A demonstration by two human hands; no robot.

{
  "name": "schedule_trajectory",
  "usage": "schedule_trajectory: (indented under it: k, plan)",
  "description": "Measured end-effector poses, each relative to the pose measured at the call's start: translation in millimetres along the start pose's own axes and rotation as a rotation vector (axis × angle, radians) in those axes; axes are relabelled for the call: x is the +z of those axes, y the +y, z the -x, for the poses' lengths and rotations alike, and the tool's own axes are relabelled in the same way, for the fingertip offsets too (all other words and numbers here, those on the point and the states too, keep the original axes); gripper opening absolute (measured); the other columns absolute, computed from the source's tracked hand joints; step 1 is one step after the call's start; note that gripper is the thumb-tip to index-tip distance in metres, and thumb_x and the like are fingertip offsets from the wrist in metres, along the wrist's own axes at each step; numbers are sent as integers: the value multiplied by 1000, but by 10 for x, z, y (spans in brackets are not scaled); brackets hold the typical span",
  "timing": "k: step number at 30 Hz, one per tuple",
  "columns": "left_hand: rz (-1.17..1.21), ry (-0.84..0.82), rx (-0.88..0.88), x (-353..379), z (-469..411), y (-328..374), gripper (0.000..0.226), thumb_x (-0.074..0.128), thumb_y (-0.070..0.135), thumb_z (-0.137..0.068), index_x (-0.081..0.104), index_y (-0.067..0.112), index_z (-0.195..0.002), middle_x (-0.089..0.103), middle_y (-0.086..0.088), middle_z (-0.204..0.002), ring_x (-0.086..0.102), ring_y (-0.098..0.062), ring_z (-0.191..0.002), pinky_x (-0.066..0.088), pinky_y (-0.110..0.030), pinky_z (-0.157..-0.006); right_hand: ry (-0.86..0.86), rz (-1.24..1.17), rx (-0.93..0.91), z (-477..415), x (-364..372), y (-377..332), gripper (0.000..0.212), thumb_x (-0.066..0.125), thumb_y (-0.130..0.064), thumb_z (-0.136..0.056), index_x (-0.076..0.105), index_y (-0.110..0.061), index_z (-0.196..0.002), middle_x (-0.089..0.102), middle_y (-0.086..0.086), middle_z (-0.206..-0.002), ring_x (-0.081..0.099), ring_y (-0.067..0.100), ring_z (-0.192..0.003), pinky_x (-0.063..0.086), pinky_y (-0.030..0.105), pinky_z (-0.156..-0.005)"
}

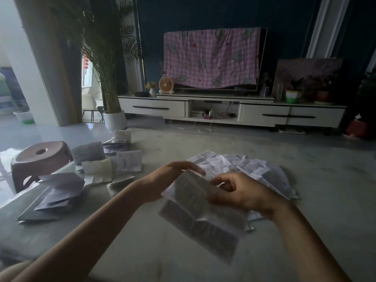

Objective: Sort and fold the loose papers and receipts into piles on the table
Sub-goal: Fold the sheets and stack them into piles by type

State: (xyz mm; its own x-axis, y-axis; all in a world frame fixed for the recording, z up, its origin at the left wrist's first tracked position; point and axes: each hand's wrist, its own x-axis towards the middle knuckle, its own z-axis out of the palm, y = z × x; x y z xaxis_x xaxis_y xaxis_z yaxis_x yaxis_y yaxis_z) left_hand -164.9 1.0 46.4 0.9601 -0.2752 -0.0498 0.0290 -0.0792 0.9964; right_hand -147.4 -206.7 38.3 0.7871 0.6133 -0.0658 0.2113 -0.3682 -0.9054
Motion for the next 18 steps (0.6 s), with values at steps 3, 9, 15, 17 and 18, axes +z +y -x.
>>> schedule_trajectory:
  k: [3,9,15,17,18]
  plan:
    - [309,52,-75,-19,-13,-53,45,37,47,-91,65,12,-99,68,-7,-72,64,-16,-59,51,-21,-54,219,-190,-43,-36,34,61,22,72,-18,-78,67,-5,-94,72,10,-91,68,20,-82,54,32,-75]
    - [307,-7,-61,162,85,-266,31,58,34,-86,62,10,-106,72,-9,-97,69,-23,-89,58,-38,-77,392,-464,3,-139,67,130,19,64,-13,-84,64,-9,-103,71,10,-101,69,21,-88,56,31,-72]
    - [295,199,2,234,62,-306,24,39,6,-95,59,14,-105,65,-9,-92,65,-20,-71,55,-31,-49,294,-469,32,-169,98,214,22,54,-6,-90,62,-10,-110,70,12,-106,66,27,-96,52,40,-81]
    - [309,219,13,216,66,-309,27,35,4,-95,59,16,-102,61,-10,-93,61,-22,-72,54,-31,-47,232,-529,22,-149,78,209,24,50,1,-90,64,-11,-105,71,10,-96,67,23,-84,54,32,-68]
    - [318,225,15,208,71,-307,28,35,3,-95,60,15,-98,61,-10,-90,61,-21,-70,54,-30,-47,208,-539,9,-137,82,200,26,48,4,-89,66,-11,-99,71,9,-88,66,19,-75,53,27,-60]
